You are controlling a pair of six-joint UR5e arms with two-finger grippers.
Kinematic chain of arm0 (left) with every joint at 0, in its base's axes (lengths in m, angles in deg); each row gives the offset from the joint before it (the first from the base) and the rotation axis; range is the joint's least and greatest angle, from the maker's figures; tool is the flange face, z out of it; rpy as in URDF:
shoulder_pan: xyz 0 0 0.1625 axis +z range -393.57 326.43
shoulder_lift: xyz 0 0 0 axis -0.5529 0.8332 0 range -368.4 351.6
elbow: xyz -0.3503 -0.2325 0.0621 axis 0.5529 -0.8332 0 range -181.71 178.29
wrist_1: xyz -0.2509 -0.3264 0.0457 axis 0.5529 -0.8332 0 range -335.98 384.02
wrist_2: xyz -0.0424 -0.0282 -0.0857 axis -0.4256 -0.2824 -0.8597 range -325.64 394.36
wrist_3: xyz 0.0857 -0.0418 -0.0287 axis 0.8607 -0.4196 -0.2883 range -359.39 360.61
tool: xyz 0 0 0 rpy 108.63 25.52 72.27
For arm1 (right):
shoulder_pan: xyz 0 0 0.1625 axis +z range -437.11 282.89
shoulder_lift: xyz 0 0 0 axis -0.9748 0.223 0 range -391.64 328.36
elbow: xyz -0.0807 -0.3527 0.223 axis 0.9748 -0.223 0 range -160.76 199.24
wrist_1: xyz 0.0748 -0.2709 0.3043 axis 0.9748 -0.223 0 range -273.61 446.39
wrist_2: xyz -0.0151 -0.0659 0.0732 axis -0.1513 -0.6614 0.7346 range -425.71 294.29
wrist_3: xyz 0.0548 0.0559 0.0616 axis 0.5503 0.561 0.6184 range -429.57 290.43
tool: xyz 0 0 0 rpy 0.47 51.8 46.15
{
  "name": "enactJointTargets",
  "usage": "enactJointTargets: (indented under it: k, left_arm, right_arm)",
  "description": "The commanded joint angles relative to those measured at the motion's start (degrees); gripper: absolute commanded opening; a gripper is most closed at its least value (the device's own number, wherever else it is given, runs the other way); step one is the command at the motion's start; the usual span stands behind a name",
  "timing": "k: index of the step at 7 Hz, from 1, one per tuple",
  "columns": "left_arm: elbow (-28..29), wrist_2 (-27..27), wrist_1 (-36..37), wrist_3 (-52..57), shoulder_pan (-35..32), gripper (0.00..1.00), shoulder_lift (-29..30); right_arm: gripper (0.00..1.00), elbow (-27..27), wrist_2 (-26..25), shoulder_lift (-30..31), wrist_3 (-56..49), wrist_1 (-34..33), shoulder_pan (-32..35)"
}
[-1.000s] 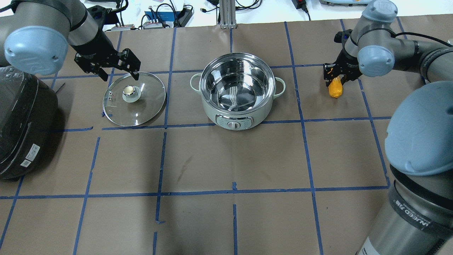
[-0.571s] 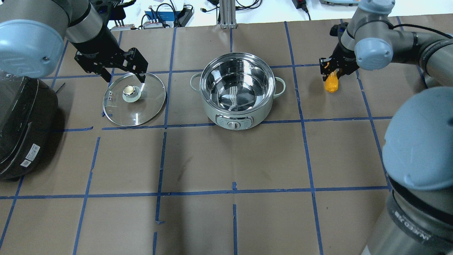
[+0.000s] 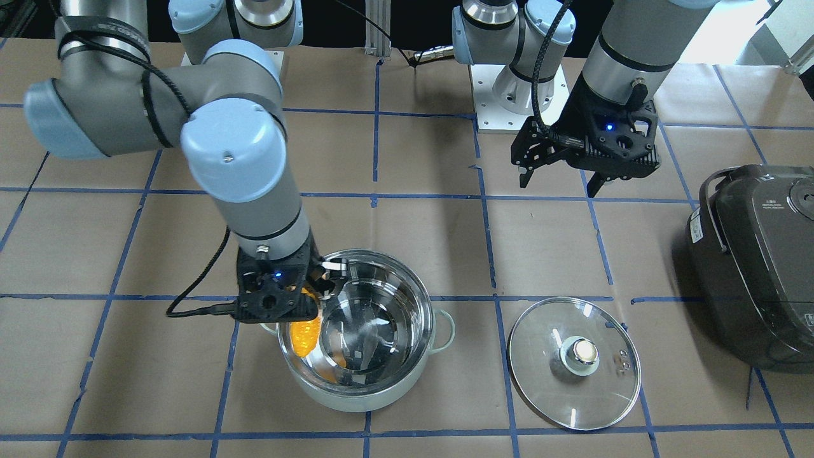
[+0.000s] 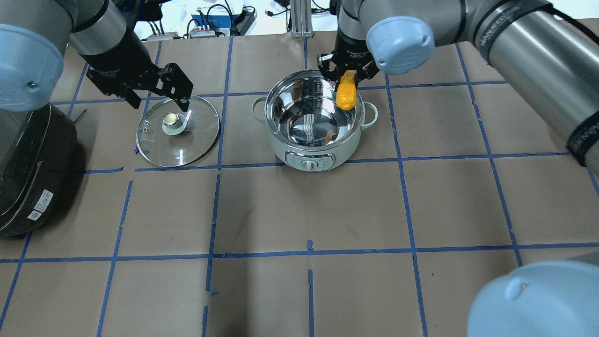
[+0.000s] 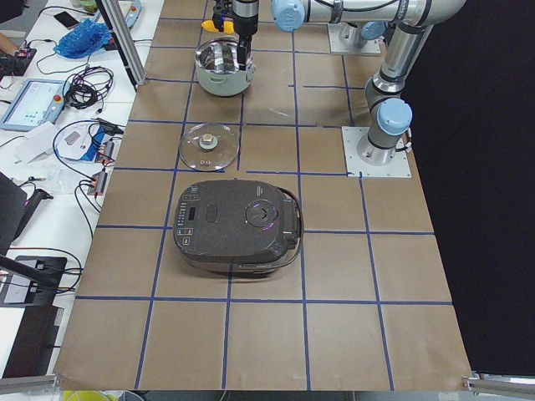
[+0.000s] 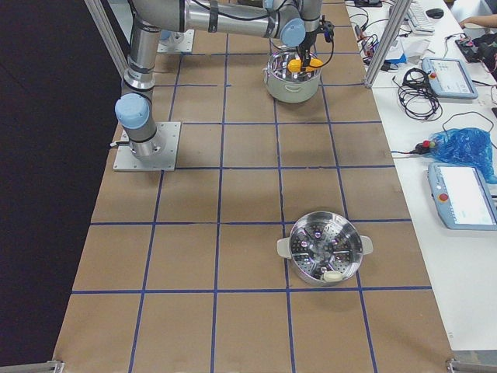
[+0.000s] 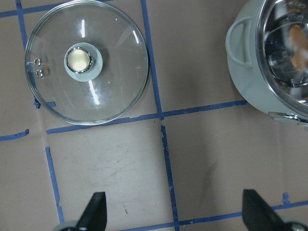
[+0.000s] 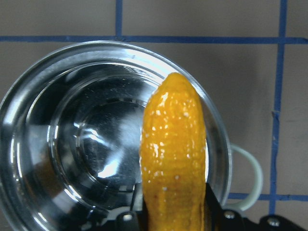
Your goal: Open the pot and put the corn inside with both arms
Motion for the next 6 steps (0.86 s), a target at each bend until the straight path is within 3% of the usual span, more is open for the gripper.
enactJointTargets:
  k: [1, 3, 4, 5, 6]
  left_arm:
    - [-0.83, -0.61, 0.03, -0.4, 0.11, 1.0, -1.56]
    - [-0.05, -0.09, -0.23, -0.92, 0.37, 1.0, -2.17]
    - [0.38, 0.08, -4.24, -0.84, 0.29, 1.0, -2.35]
    - [0.39, 0.08, -5.58, -0.67, 0.37, 1.0, -2.52]
    - [0.39, -0.35, -5.6, -0.67, 0.55, 1.0, -2.35]
  right_arm:
    - [0.09, 3.21, -0.06, -4.42, 2.58, -5.8, 4.15]
    - [0.1, 3.49, -0.06, -8.3, 2.58, -11.27, 4.6]
    - [0.1, 3.75, -0.23, -9.53, 2.49, -12.94, 4.6]
    - [0.15, 4.27, -0.32, -10.07, 2.41, -14.18, 4.6]
    - [0.56, 4.1, -0.41, -10.07, 2.32, -14.19, 4.51]
